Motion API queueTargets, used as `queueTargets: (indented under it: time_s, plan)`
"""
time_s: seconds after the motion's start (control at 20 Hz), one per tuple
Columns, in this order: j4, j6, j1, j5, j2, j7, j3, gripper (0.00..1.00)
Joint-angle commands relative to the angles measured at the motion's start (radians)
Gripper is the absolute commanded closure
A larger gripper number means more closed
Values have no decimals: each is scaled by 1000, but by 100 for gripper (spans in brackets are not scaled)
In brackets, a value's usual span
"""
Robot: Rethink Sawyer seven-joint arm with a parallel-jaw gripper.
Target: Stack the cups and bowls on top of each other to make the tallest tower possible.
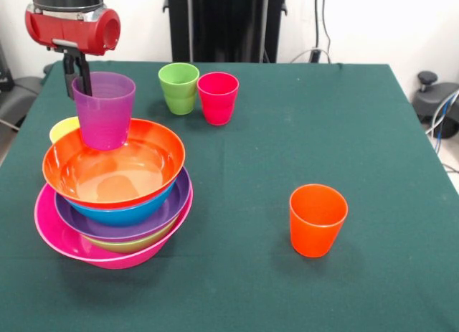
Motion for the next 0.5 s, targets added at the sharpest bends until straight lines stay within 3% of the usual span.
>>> queueTargets:
  time_s: [0.05, 0.5]
  plan:
    - [6, 62, 46, -19, 35, -51, -39, 100]
    - [8, 43, 54, -27, 38, -40, -44, 100]
